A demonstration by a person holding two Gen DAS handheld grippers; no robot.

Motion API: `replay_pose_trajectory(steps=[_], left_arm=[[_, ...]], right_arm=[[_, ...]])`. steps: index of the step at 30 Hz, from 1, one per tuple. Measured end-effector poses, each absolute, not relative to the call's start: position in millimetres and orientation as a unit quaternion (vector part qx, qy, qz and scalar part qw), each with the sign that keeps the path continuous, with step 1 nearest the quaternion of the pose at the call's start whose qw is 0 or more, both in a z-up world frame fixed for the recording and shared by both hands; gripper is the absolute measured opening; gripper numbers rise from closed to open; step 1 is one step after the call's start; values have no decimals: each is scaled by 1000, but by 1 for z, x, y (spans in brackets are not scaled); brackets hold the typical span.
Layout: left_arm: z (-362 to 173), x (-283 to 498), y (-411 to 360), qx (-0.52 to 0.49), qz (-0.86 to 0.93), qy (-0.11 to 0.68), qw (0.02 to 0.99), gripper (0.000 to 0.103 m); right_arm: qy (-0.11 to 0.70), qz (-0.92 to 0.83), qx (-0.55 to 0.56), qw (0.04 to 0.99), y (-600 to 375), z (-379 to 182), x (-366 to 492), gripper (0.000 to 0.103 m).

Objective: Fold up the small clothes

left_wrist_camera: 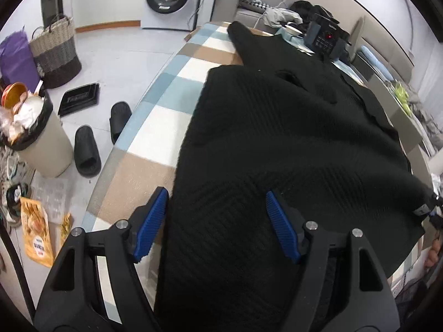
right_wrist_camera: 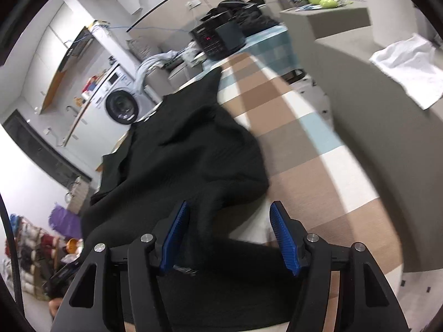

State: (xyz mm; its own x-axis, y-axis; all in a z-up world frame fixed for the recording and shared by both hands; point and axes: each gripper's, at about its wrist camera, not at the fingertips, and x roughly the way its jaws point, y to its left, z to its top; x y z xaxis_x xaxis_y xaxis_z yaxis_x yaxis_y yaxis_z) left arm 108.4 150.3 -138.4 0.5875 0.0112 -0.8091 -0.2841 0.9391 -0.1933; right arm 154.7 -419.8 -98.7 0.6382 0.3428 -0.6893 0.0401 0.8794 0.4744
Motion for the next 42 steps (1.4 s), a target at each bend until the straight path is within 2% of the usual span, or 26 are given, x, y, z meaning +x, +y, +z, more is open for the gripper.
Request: replay_pose_trajectory(steps=[2, 3, 4, 6, 7, 8, 10, 12, 17, 30, 36, 42], left_arm=[[-139, 112, 146, -147, 81, 442, 881, 35], [-141, 114, 145, -146, 79, 442, 881, 12], [-141, 114, 147, -152, 74, 443, 880, 7], [-138, 111, 147, -167, 70, 433, 883, 6], [-134, 110, 147, -166, 68, 426, 887, 6], [-131, 108, 147, -166, 68, 420, 890, 6], [-124, 103, 151, -173, 67, 408, 894, 5], [-116, 97, 154, -180, 65, 394, 899, 5], [-97, 75, 161, -199, 61, 359, 910, 5], [-41, -22, 160, -205, 60, 283, 935, 5], [-35, -24, 167, -210, 60, 277, 936, 5], [-48, 37, 173, -209, 57, 302, 928, 5]], right_arm=[[419, 108, 233, 871, -414, -99, 154, 62], [421, 116, 234, 869, -411, -99, 154, 62], [423, 119, 232, 868, -408, -98, 154, 61], [421, 126, 221, 871, -402, -97, 154, 57], [419, 128, 218, 872, -399, -95, 153, 45], [418, 133, 212, 874, -396, -94, 152, 38], [422, 131, 196, 876, -392, -94, 154, 13], [405, 129, 182, 886, -389, -89, 150, 6], [331, 115, 194, 916, -395, -64, 127, 5], [224, 120, 223, 941, -411, -11, 49, 4], [245, 107, 225, 937, -406, -16, 64, 4], [291, 83, 222, 927, -401, -37, 115, 5]])
